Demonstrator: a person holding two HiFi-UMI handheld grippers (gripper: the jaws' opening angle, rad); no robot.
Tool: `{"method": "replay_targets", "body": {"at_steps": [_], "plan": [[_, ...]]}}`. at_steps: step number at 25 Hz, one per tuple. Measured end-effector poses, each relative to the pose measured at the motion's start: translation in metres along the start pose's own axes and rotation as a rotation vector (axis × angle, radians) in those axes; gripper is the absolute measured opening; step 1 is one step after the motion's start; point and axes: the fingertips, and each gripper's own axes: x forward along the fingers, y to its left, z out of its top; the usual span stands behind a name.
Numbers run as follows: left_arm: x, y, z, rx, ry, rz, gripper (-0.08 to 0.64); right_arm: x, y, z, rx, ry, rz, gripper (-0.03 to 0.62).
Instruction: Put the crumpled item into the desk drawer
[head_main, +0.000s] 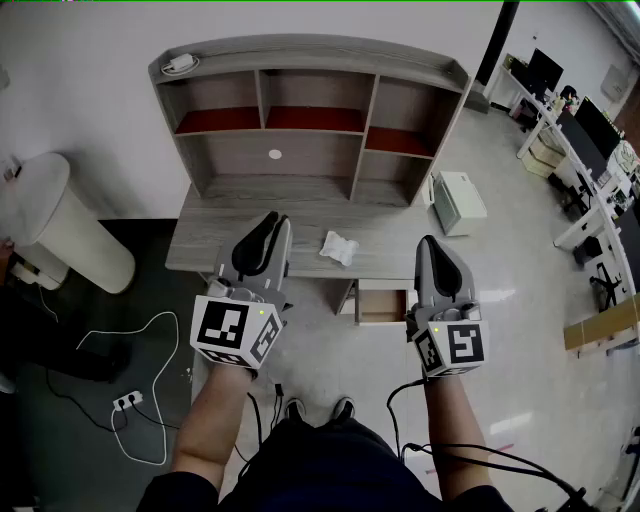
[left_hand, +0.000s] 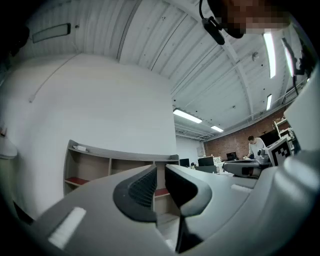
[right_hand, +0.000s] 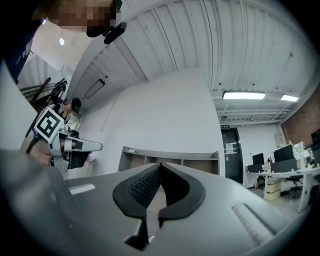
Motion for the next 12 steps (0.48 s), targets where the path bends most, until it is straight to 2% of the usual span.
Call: {"method": "replay_targets", "body": {"at_steps": [12], "plan": [[0.010, -0.012, -0.018, 0.020, 0.047, 0.043, 0.054, -0.002, -0.026, -0.007, 0.033, -0.015, 0.016, 0.006]]}}
